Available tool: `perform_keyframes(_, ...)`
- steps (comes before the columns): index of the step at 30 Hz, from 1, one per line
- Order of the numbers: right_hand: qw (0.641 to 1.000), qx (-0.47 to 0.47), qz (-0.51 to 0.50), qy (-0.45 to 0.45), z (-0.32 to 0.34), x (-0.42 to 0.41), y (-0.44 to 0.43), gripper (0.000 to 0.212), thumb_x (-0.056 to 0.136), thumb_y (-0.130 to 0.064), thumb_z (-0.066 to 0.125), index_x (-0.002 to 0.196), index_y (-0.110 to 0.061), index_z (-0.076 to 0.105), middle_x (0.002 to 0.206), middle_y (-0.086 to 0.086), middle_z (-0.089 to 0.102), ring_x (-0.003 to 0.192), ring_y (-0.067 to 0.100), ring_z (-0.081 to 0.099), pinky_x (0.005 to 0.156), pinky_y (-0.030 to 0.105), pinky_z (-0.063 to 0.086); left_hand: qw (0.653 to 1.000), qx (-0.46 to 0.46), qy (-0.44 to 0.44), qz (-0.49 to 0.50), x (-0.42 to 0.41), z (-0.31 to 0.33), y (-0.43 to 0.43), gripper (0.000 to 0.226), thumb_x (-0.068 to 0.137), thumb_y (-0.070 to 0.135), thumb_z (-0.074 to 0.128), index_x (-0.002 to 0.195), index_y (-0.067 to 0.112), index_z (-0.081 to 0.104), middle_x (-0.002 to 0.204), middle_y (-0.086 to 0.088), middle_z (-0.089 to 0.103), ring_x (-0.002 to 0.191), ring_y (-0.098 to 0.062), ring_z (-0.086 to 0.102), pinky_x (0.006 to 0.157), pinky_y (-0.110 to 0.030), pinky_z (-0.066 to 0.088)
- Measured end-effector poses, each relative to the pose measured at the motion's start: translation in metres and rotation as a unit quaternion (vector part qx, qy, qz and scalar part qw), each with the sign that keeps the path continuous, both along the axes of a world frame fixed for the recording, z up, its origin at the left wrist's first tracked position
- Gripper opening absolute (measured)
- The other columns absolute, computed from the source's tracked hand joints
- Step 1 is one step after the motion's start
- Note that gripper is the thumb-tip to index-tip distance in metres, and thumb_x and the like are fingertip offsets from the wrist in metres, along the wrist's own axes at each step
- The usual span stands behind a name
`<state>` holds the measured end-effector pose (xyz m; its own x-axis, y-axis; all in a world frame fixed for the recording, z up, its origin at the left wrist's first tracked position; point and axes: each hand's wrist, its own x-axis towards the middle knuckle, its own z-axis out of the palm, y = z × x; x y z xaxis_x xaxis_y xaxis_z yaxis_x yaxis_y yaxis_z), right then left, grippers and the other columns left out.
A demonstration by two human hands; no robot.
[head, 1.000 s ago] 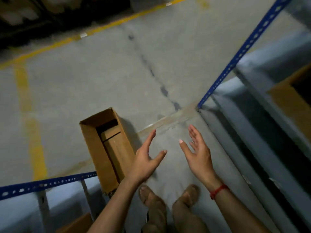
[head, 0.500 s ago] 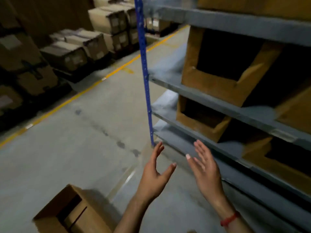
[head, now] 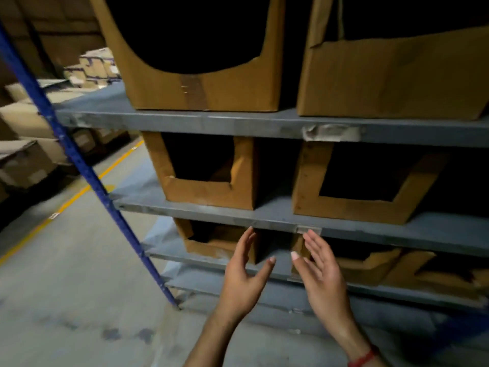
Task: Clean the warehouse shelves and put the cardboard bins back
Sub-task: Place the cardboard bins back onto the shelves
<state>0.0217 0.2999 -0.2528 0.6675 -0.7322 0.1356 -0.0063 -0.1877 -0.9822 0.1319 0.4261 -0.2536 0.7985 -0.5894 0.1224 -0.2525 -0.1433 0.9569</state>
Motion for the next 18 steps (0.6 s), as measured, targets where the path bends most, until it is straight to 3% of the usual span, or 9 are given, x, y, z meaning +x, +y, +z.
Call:
perform_keyframes(3, 0.999, -0.008, -0.048, 0.0, 0.003, -0.008, -0.028, 0.063, 0.089, -0.032, 0.067, 0.146, -0.034, 0.041, 0.148, -0.018, 0.045, 0.135, -0.006, 0.041, 0.112, 0.027, 0.036, 0.999, -0.005, -0.008, -0.034, 0.005, 0.006, -0.04, 0.078, 0.085, 0.04, 0.076, 0.15, 0.036, 0.034, 0.148, 0.018, 0.044, 0.133, 0.013, 0.038, 0.105, -0.004, 0.032)
perform_keyframes(8, 0.989, -0.032, -0.143, 0.002, 0.006, -0.012, -0.086, 0.062, 0.088, -0.029, 0.069, 0.144, -0.032, 0.043, 0.146, -0.019, 0.046, 0.135, -0.007, 0.04, 0.115, 0.038, 0.037, 0.996, -0.016, 0.018, -0.085, 0.031, 0.026, -0.116, 0.097, 0.074, 0.059, 0.074, 0.155, 0.031, 0.029, 0.147, 0.016, 0.04, 0.137, -0.001, 0.035, 0.113, -0.027, 0.032)
perform_keyframes(11, 0.975, -0.058, -0.211, 0.032, 0.009, -0.013, -0.123, 0.062, 0.089, -0.034, 0.07, 0.145, -0.033, 0.044, 0.145, -0.017, 0.047, 0.131, -0.008, 0.042, 0.114, 0.044, 0.039, 0.994, -0.044, 0.041, -0.09, 0.044, 0.037, -0.159, 0.1, 0.076, 0.048, 0.079, 0.157, 0.025, 0.025, 0.142, 0.016, 0.04, 0.132, -0.001, 0.037, 0.113, -0.026, 0.033)
perform_keyframes(14, 0.957, -0.084, -0.266, 0.079, 0.014, -0.014, -0.153, 0.069, 0.086, -0.041, 0.072, 0.147, -0.032, 0.039, 0.147, -0.009, 0.046, 0.137, 0.008, 0.041, 0.113, 0.043, 0.039, 0.995, -0.051, 0.06, -0.069, 0.056, 0.031, -0.195, 0.108, 0.065, 0.061, 0.085, 0.152, 0.025, 0.03, 0.143, 0.01, 0.051, 0.129, -0.007, 0.051, 0.113, -0.036, 0.041)
perform_keyframes(16, 0.952, -0.066, -0.284, 0.091, 0.019, -0.016, -0.17, 0.074, 0.086, -0.04, 0.072, 0.149, -0.03, 0.034, 0.151, -0.001, 0.043, 0.141, 0.015, 0.038, 0.115, 0.04, 0.035, 0.994, -0.052, 0.071, -0.058, 0.062, 0.022, -0.214, 0.096, 0.059, 0.068, 0.083, 0.137, 0.032, 0.041, 0.132, 0.005, 0.061, 0.121, -0.012, 0.06, 0.109, -0.039, 0.045)
perform_keyframes(18, 0.95, -0.043, -0.291, 0.102, 0.02, -0.017, -0.186, 0.081, 0.087, -0.04, 0.072, 0.153, -0.027, 0.027, 0.154, 0.002, 0.038, 0.142, 0.018, 0.035, 0.116, 0.034, 0.031, 0.994, -0.075, 0.071, -0.039, 0.061, 0.015, -0.228, 0.065, 0.067, 0.054, 0.084, 0.117, 0.047, 0.043, 0.12, 0.012, 0.063, 0.115, -0.011, 0.062, 0.105, -0.032, 0.044)
